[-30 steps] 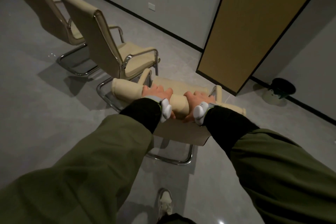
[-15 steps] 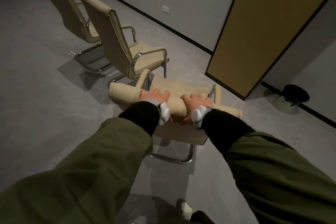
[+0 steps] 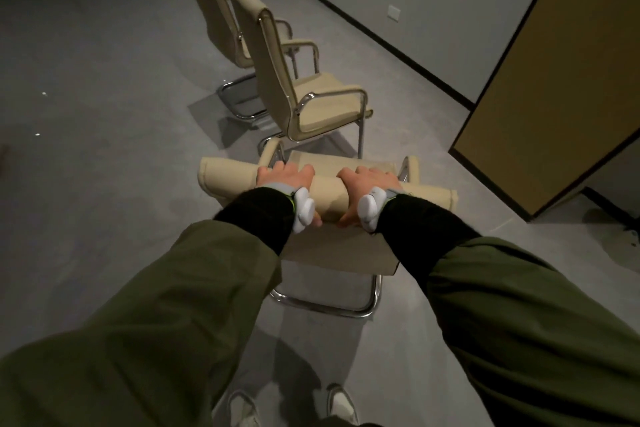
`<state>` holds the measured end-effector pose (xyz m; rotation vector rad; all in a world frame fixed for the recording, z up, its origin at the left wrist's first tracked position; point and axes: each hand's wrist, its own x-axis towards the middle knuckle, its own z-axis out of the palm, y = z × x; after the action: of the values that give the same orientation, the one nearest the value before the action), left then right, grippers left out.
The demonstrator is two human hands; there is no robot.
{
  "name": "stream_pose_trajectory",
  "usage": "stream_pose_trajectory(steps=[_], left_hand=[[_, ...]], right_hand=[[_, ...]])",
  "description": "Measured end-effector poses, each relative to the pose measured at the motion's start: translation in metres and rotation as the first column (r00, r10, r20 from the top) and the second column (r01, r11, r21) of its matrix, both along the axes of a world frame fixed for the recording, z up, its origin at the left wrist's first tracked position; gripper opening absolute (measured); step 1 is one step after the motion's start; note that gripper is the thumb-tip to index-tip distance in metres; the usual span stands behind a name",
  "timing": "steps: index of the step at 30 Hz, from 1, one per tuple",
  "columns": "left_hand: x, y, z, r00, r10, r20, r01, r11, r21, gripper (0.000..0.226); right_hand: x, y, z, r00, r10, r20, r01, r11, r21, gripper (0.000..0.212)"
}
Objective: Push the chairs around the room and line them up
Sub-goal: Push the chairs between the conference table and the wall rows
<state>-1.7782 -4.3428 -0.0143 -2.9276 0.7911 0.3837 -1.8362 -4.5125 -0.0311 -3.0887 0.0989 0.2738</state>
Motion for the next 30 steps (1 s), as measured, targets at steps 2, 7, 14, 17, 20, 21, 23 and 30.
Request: stream_pose_trajectory(steps=[2, 7, 14, 17, 20, 21, 23, 30], left_hand=[[-0.009, 0.000, 0.003, 0.999, 0.038, 0.005, -0.038, 0.999, 0.000, 0.076], [-0.030, 0.005, 0.007, 0.994, 0.107, -0.004, -0.107, 0.994, -0.002, 0.071], [-0.059, 0.023, 0.006, 0.984, 0.172, -0.034, -0.172, 0.985, 0.009, 0.075], [-0.073, 0.036, 0.006, 0.980, 0.194, -0.050, -0.194, 0.981, -0.002, 0.077], [-0.090, 0.056, 0.002, 0.978, 0.206, -0.025, -0.206, 0.979, 0.002, 0.077], [-0.098, 0.064, 0.001, 0.978, 0.210, -0.005, -0.210, 0.978, 0.000, 0.076], [-0.116, 0.079, 0.002, 0.974, 0.226, 0.006, -0.226, 0.974, -0.007, 0.073], [-0.165, 0.116, -0.003, 0.960, 0.271, 0.062, -0.271, 0.962, -0.009, 0.064]], right_hand=[[0.000, -0.003, 0.001, 0.999, 0.046, -0.001, -0.046, 0.999, -0.005, 0.086], [-0.002, -0.003, 0.007, 0.990, 0.132, -0.048, -0.132, 0.991, -0.010, 0.088], [-0.017, 0.015, 0.010, 0.975, 0.200, -0.093, -0.202, 0.979, -0.018, 0.087], [-0.030, 0.026, 0.013, 0.970, 0.229, -0.083, -0.232, 0.972, -0.027, 0.086], [-0.049, 0.045, 0.017, 0.966, 0.252, -0.060, -0.255, 0.967, -0.030, 0.083], [-0.056, 0.053, 0.018, 0.964, 0.260, -0.053, -0.262, 0.964, -0.034, 0.083], [-0.070, 0.068, 0.018, 0.958, 0.283, -0.044, -0.284, 0.958, -0.027, 0.082], [-0.107, 0.104, 0.014, 0.939, 0.344, -0.031, -0.344, 0.939, -0.006, 0.080]])
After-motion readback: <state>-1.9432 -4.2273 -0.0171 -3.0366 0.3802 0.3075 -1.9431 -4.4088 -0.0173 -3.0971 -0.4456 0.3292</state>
